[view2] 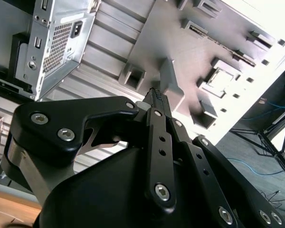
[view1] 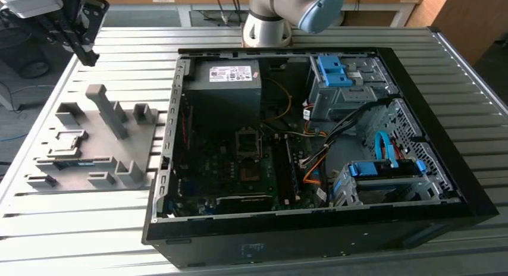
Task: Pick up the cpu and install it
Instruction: 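Reach for the cpu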
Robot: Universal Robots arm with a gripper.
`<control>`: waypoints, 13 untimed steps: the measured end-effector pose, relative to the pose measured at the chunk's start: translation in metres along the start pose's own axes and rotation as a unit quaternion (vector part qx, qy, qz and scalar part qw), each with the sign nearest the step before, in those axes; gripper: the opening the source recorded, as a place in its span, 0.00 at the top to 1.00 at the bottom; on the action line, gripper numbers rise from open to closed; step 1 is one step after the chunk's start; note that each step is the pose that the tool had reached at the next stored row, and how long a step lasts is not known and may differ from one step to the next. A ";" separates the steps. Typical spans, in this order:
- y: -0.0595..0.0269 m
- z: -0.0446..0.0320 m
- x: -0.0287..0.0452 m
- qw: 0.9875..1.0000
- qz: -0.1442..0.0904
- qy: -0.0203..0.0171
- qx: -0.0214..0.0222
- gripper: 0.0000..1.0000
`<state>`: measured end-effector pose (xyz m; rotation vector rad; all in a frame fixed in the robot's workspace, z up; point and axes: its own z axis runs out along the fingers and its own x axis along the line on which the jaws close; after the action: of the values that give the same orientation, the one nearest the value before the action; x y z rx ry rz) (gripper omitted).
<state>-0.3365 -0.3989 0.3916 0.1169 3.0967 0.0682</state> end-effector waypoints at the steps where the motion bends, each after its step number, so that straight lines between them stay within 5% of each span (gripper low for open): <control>1: -0.0001 -0.0001 0.0021 1.000 0.000 0.000 0.000 0.90; 13: -0.0022 -0.0007 0.0294 1.000 0.000 0.000 0.000 0.90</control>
<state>-0.3660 -0.3989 0.3909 0.1169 3.0967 0.0682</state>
